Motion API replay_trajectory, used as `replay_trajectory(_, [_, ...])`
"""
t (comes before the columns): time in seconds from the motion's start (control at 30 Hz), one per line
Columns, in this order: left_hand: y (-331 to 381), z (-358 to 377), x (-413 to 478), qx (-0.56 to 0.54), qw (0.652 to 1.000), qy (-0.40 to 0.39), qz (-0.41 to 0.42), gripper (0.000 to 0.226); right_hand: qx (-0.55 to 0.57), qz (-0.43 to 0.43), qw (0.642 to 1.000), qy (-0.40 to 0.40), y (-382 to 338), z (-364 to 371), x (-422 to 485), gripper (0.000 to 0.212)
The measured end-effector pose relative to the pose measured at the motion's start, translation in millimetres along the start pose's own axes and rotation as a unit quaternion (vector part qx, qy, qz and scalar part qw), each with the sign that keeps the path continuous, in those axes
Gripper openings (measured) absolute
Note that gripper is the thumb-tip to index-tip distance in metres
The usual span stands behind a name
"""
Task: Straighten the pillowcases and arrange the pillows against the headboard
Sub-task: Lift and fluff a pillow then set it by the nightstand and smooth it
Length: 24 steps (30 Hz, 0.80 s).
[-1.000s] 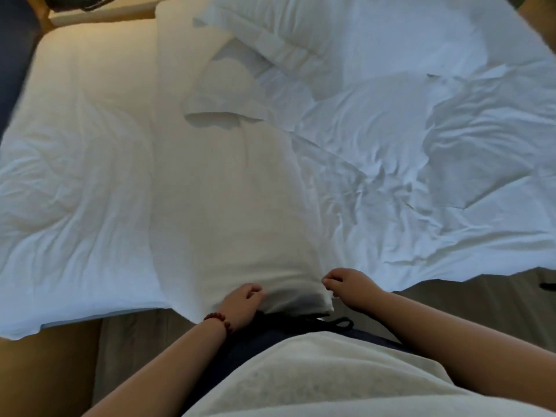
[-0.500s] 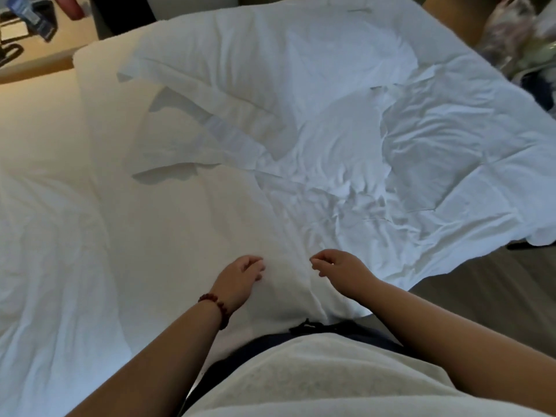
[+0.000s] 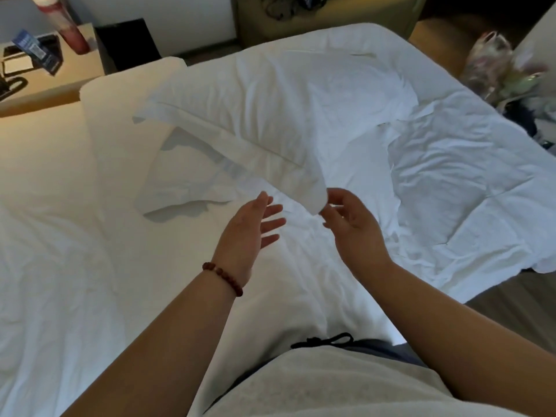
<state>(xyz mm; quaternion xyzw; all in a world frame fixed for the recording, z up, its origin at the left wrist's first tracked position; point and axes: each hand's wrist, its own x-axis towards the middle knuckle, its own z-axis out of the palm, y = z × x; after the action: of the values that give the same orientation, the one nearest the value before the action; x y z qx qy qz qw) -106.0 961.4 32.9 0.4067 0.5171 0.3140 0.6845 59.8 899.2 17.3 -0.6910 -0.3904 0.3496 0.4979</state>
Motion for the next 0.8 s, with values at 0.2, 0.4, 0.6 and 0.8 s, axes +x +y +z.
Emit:
replay_trajectory(0.2, [56,30,18,-0.158,0.984,-0.060,-0.063,0.064,0.016,-0.105,0.992,0.061,-27,-11,21,0.039])
replay_trajectory(0.4, [91,62,53,-0.227,0.966,-0.098,-0.071,0.074,0.037,-0.168,0.984,0.048,-40,-31,53,0.040])
replay_trajectory(0.6, [88,82,87,-0.231,0.972,-0.006,-0.042,0.062,-0.010,-0.206,0.978,-0.030,-58,-28,109,0.044])
replay_trajectory(0.8, [89,91,102,-0.281,0.957,0.064,-0.036,0.057,-0.081,-0.188,0.975,-0.085,-52,-30,179,0.058])
